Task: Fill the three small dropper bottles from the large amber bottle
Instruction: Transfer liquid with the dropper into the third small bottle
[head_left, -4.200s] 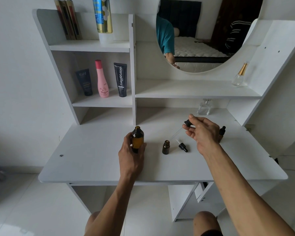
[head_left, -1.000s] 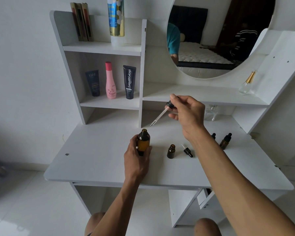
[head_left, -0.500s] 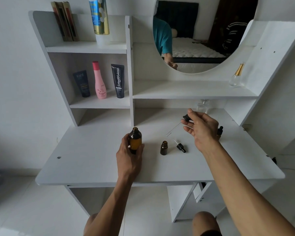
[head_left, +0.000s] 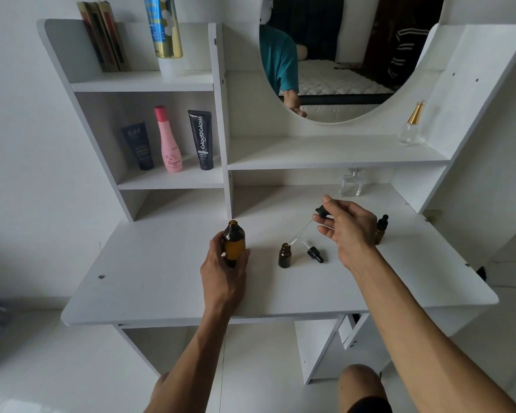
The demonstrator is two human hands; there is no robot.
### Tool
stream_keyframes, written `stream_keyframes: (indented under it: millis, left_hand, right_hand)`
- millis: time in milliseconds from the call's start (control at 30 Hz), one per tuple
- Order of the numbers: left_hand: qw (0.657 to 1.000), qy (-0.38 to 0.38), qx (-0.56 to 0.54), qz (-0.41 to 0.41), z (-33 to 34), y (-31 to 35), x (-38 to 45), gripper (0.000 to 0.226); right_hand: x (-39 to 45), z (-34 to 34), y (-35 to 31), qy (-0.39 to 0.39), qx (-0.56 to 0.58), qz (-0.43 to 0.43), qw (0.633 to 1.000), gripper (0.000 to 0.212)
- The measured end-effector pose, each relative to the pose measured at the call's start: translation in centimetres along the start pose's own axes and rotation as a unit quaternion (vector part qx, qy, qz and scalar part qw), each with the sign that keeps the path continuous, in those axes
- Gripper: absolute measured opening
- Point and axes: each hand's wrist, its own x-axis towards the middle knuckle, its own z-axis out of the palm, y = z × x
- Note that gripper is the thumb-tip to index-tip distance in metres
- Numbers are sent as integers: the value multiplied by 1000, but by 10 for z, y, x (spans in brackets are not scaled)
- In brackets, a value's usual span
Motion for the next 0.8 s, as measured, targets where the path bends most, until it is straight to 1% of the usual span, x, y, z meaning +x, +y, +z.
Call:
stream_keyframes:
  millis: [800]
  left_hand:
    - [1000,-4,-4,-3,-1,1,0,51]
  right_hand:
    - [-1,3,-1,5,-9,-7,1000,15]
